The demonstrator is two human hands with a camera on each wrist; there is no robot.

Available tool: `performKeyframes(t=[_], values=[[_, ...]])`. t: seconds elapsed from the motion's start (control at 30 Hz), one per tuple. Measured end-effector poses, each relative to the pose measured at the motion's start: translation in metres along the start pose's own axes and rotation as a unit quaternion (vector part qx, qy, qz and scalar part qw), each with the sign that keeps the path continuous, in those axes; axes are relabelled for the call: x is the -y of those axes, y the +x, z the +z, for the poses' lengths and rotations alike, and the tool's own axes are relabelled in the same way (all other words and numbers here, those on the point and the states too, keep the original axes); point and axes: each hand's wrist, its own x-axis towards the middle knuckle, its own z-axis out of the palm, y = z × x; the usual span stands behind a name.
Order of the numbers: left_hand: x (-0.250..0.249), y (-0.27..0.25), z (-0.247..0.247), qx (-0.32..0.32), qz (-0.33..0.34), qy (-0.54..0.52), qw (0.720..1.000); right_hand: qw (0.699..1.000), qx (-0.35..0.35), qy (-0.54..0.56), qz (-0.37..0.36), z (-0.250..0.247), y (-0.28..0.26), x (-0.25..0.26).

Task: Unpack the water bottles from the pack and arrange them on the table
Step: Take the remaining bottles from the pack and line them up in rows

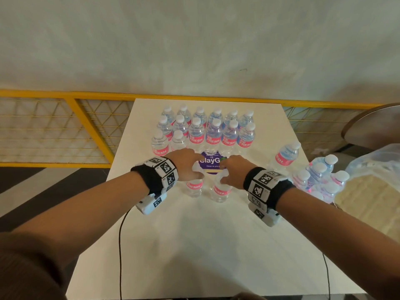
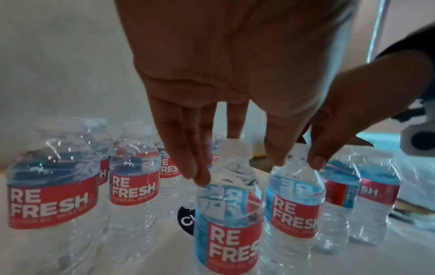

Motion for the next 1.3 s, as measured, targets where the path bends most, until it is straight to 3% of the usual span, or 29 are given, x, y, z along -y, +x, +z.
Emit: performKeyframes(t=[0.67, 1.03, 1.3], values=[[0.01, 0.069, -0.035, -0.063, -0.077, 0.008, 0.995, 0.999, -0.012, -0.025, -0.015, -0.037, 0.066, -0.004], [0.022, 0.08, -0.039, -0.016, -0.036, 0.052, 0.998, 0.998, -0.029, -0.038, -0.034, -0.036, 0.092, -0.009], [0.027, 0.087, -0.04, -0.029, -0.038, 0.055, 0.997, 0.998, -0.044, -0.025, -0.044, -0.035, 0.101, -0.008]])
